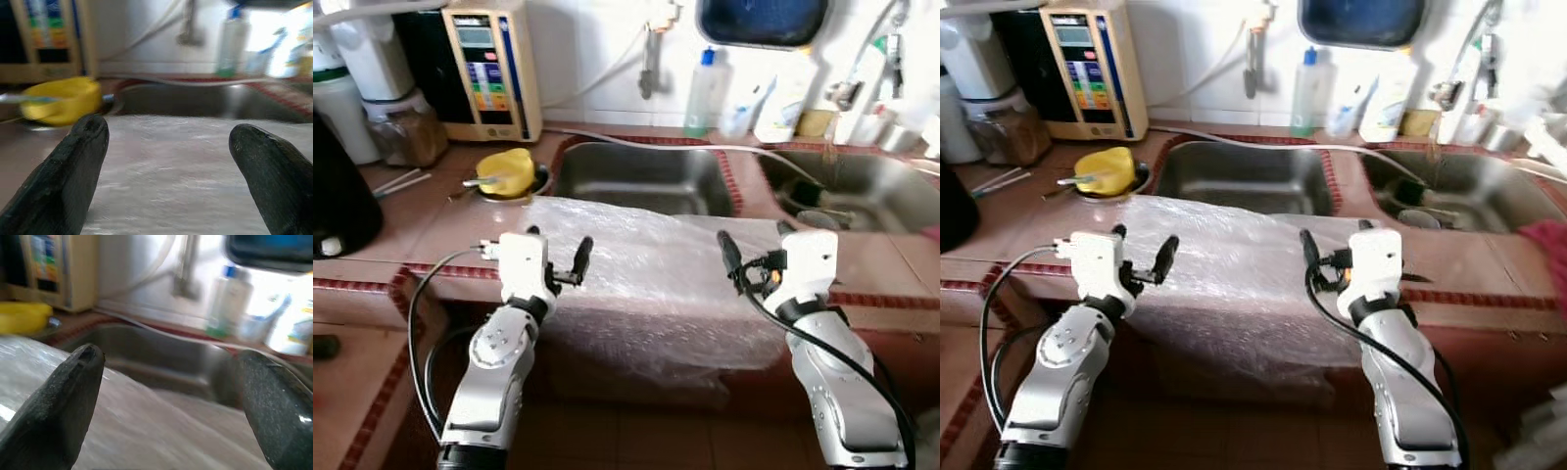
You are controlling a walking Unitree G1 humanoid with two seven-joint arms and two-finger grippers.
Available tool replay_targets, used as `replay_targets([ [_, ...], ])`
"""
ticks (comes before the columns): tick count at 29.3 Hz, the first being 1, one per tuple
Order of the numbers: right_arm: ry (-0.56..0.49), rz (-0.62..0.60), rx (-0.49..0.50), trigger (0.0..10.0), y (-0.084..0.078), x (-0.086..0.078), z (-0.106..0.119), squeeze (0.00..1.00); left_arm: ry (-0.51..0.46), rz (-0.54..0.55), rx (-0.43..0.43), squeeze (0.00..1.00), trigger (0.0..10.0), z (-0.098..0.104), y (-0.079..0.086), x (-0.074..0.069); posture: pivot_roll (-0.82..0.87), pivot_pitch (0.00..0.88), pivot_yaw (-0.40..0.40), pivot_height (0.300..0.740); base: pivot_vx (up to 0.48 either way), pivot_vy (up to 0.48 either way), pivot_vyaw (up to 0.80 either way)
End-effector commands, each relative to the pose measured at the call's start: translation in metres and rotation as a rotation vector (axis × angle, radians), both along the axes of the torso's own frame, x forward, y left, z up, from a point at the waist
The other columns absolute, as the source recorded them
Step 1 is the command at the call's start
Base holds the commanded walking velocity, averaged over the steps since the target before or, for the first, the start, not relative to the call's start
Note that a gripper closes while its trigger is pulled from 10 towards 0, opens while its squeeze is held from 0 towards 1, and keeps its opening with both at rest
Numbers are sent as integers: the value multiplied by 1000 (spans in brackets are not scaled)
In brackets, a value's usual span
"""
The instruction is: Kitchen organization
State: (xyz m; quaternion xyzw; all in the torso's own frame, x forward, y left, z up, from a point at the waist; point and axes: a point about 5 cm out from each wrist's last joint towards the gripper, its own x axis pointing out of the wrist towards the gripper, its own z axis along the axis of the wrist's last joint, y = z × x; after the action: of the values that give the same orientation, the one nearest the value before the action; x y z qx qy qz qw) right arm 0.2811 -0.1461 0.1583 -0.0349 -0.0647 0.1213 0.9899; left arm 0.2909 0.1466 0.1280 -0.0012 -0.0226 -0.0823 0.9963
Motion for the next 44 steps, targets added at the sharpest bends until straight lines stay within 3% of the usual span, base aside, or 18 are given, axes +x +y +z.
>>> replay_targets([
  [1,-8,-28,-17,10000,-9,0,2,0,12,-17,-8,0,10000,0,-6,1,22,0,-16,740,349,0,0],
  [19,4,-38,-20,10000,-9,-2,-2,0,32,-6,-9,0,10000,-1,-8,1,15,0,-9,740,0,0,0],
  [37,5,-42,-5,10000,-8,-4,-2,0,56,-1,-8,0,10000,-4,-6,0,17,0,-6,740,0,-344,0],
  [44,8,-53,14,10000,-6,-3,-6,0,58,2,-7,0,10000,-3,-1,0,46,0,24,740,0,0,0],
])
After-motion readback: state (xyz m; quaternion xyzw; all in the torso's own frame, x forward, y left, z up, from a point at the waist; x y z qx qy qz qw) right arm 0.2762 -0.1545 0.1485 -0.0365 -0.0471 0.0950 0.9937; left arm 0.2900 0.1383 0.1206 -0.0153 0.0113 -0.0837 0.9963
